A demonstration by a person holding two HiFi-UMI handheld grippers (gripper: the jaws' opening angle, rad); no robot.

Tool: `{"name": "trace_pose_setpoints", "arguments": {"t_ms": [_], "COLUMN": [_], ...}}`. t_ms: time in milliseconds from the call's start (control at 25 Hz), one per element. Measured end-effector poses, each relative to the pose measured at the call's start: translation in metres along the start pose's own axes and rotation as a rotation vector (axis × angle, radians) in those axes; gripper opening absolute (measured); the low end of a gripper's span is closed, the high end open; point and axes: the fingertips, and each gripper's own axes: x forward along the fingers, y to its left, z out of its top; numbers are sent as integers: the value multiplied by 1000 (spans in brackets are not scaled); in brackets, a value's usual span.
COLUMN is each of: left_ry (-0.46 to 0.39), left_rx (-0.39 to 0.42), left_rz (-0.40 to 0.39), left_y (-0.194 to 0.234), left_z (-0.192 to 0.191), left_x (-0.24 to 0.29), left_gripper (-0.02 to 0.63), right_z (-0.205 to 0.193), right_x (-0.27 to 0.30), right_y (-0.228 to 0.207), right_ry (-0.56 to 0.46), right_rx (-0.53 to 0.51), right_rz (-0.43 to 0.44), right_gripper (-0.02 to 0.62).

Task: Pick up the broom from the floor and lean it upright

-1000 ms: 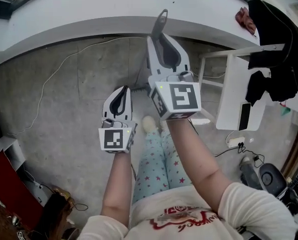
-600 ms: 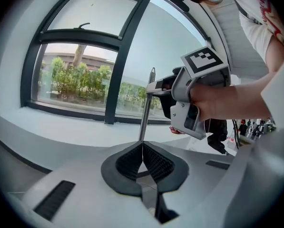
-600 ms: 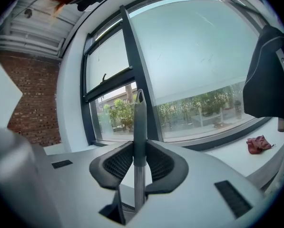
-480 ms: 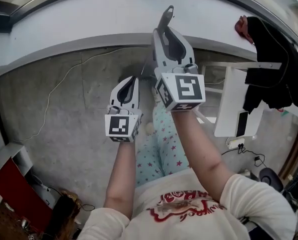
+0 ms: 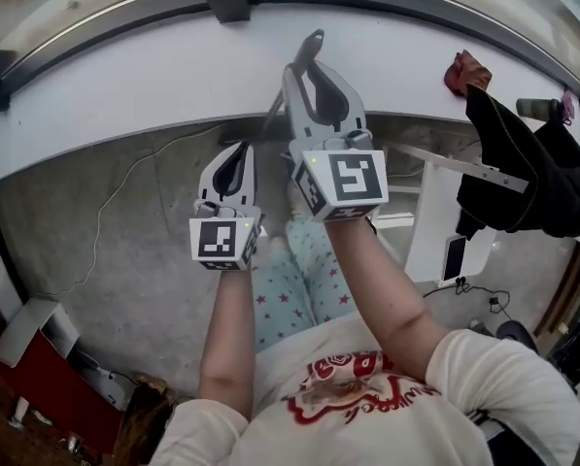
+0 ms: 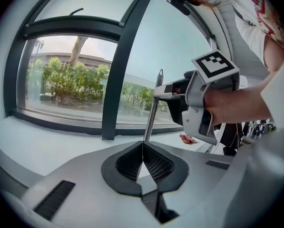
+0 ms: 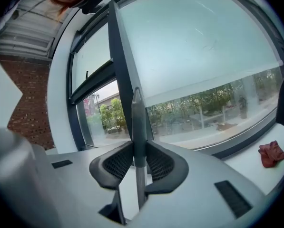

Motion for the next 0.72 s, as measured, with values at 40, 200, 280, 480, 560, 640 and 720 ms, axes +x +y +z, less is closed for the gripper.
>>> {"name": "trace_pose_setpoints", "arguments": {"t_ms": [40, 200, 280, 480, 560, 640, 720], "left_ry": [0, -10, 2, 33, 40, 45, 43], "left_rx": [12, 28, 13, 38, 44, 50, 47], "left_rz": [-7, -38, -46, -75, -79, -79, -78], "left_y": [3, 25, 34, 46, 51, 57, 61], "left_z": [4, 5, 1, 1, 1, 1, 2], "left_x": [6, 26, 29, 34, 35, 37, 42], "left_gripper": [21, 21, 21, 21, 21, 21, 21], "right_z": [1, -1, -2, -2, -2, -2, 0], "right_x": [3, 11, 10, 7, 5, 3, 3], "right_y": [-4, -16, -16, -16, -17, -22, -27], "right_ry": [-2, -12, -14, -21, -32, -43, -52], "right_rx": [8, 35, 24, 11, 20, 37, 42], "right_rz": [-7, -35, -27, -40, -50, -66, -67], "right_gripper": [101, 101, 101, 103, 104, 103, 104]}}
